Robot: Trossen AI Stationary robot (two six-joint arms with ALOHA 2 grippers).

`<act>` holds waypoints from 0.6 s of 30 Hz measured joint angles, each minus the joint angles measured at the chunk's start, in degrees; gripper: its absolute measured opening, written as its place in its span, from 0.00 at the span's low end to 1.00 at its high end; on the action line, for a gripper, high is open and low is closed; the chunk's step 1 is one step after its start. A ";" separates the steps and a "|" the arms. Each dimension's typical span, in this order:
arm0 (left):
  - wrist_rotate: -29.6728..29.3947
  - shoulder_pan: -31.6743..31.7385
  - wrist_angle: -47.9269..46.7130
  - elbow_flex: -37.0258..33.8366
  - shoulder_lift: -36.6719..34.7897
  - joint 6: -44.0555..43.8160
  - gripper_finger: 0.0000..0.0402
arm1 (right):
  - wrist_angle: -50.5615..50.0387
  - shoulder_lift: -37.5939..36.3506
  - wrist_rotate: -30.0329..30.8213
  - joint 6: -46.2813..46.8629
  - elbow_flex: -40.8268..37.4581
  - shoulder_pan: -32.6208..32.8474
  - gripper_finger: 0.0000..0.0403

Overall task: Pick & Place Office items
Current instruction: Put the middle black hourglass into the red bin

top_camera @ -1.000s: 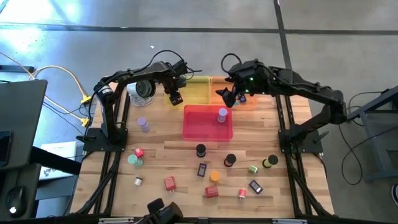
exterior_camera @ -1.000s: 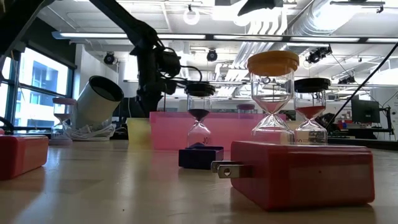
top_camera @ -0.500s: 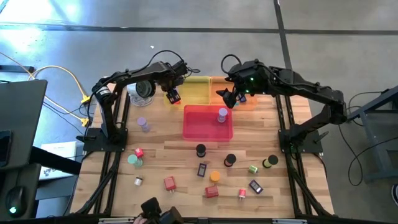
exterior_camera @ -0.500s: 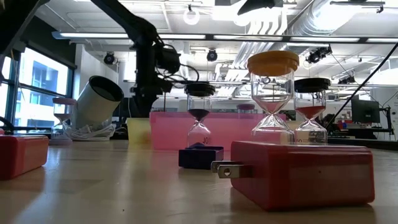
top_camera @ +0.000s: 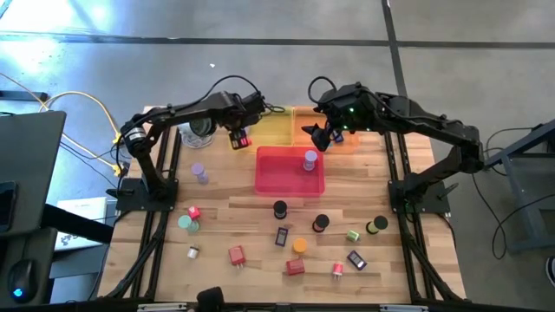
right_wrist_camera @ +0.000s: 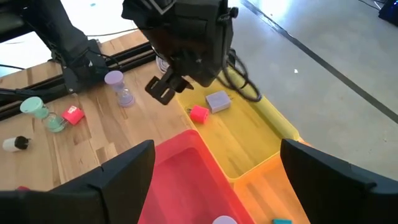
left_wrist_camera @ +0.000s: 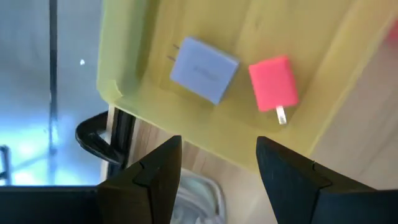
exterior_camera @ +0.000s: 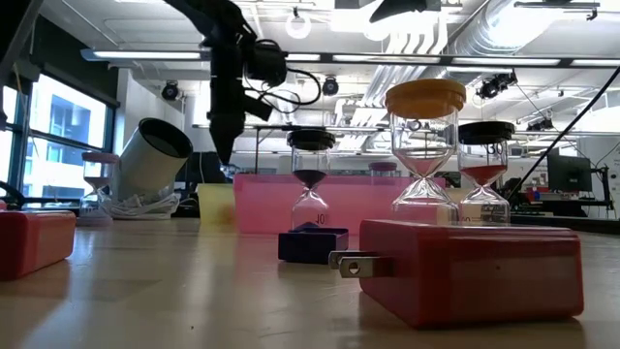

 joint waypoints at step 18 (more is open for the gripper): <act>-2.04 -1.89 -13.85 0.09 -0.79 -4.04 0.49 | 0.04 -0.02 -0.14 1.71 0.00 1.16 0.83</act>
